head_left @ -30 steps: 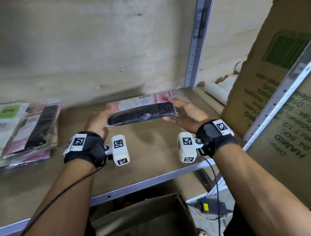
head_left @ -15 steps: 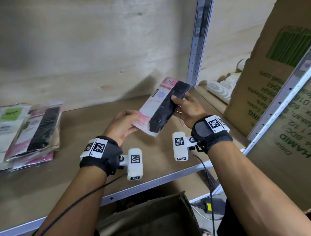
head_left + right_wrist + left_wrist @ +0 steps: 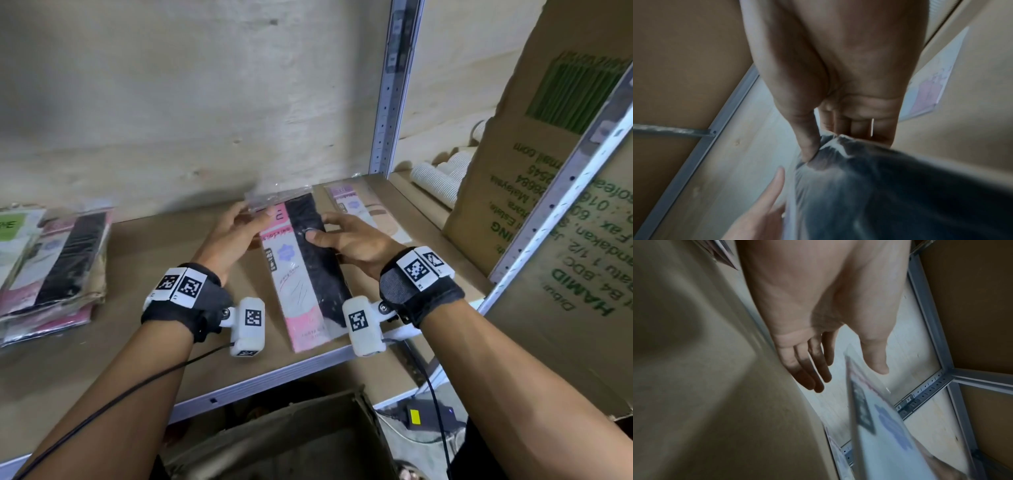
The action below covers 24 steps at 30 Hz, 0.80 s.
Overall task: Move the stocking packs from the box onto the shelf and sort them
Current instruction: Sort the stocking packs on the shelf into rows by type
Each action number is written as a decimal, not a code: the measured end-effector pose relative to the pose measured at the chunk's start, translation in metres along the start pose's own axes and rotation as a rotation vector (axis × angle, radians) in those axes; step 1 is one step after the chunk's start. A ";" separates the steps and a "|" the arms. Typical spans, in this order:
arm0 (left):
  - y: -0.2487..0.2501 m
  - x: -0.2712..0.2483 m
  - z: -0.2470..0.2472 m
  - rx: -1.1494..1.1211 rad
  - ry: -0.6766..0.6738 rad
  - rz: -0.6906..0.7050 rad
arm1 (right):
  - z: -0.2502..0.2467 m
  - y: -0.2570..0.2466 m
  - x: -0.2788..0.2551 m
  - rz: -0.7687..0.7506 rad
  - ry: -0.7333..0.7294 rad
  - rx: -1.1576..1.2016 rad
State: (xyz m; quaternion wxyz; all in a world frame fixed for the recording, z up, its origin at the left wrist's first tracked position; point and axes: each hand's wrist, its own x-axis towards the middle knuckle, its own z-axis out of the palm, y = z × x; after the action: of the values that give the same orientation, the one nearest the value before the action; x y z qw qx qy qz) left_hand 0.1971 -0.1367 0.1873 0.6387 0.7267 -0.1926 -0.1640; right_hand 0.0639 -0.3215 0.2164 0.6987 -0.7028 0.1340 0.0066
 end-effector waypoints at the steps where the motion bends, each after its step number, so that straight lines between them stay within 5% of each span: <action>1: 0.001 0.000 0.000 0.034 0.003 0.010 | 0.004 0.001 -0.001 0.010 -0.042 -0.007; 7: 0.002 0.007 -0.008 0.076 0.085 0.065 | 0.012 0.008 -0.004 0.041 -0.136 -0.025; 14: 0.003 0.012 -0.015 -0.066 0.371 0.033 | 0.010 0.016 0.004 0.036 -0.148 -0.122; 24: 0.007 0.013 -0.023 0.091 0.380 0.020 | -0.020 0.007 0.012 -0.043 -0.048 -0.366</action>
State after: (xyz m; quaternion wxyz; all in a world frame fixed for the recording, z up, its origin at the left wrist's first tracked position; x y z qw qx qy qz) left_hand 0.2193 -0.1244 0.1978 0.6317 0.7707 -0.0828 -0.0085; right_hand 0.0711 -0.3433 0.2076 0.5622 -0.8204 0.0987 0.0327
